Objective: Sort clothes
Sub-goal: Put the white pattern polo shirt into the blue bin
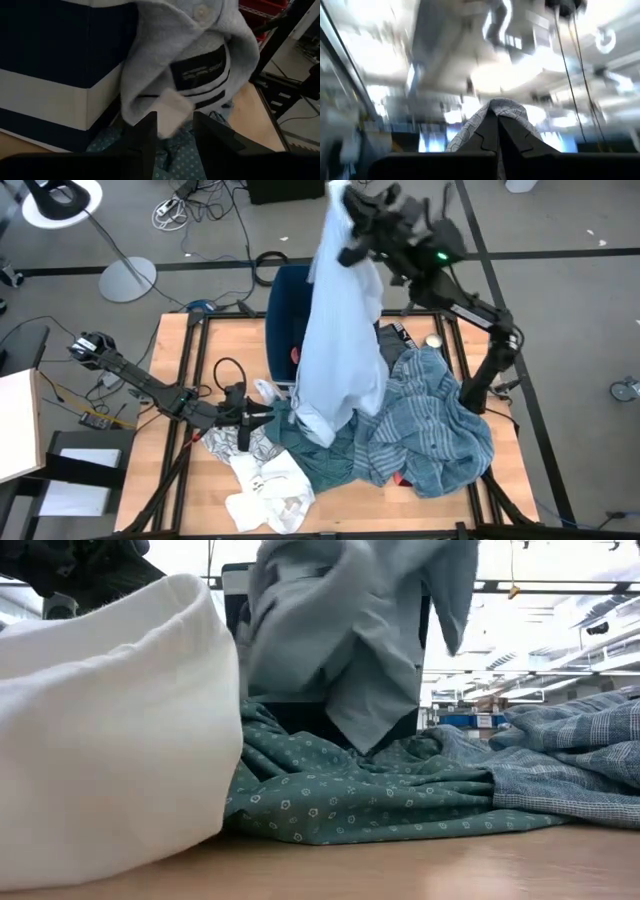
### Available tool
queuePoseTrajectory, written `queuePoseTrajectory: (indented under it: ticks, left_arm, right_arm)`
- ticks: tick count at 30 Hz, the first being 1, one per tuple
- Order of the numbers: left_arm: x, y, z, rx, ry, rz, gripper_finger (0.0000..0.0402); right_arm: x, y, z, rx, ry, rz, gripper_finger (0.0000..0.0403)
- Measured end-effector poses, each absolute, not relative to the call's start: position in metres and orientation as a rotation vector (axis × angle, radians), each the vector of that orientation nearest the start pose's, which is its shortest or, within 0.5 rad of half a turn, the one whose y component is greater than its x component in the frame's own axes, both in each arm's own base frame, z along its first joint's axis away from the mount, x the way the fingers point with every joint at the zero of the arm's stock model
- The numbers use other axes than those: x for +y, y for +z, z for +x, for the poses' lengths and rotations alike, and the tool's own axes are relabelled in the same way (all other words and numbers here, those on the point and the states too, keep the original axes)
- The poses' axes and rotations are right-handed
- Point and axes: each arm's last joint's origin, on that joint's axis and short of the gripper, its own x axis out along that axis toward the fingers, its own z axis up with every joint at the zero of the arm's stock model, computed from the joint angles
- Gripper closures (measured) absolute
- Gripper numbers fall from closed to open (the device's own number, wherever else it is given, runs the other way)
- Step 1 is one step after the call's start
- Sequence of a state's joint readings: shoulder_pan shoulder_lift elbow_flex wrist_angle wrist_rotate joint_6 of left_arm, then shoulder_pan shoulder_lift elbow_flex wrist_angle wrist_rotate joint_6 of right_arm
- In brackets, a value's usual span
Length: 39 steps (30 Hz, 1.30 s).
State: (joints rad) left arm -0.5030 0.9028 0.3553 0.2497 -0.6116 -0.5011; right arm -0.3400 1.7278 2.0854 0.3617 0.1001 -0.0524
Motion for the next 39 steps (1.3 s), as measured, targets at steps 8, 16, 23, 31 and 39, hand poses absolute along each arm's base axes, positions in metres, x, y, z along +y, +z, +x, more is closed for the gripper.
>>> queuePoseTrajectory:
  ticks: [8,16,23,31,39]
  left_arm:
    - [-0.074,0.206,0.169,0.23,0.172,-0.332,0.027]
    - [-0.074,0.206,0.169,0.232,0.175,-0.312,0.027]
    - [-0.074,0.207,0.169,0.224,0.176,-0.316,0.027]
    - [-0.074,0.207,0.169,0.224,0.175,-0.312,0.027]
    - [-0.074,0.207,0.169,0.226,0.172,-0.288,0.027]
  right_arm:
    - [-0.152,0.502,0.359,0.034,-0.494,0.01,0.0403]
    - [-0.147,0.441,0.335,0.707,-0.539,0.238,0.0395]
    - [-0.139,0.413,0.334,0.968,-0.522,0.314,0.0346]
    - [-0.124,0.434,0.316,0.917,-0.493,0.306,0.0255]
    - [-0.07,0.481,0.256,0.819,-0.444,0.349,0.0225]
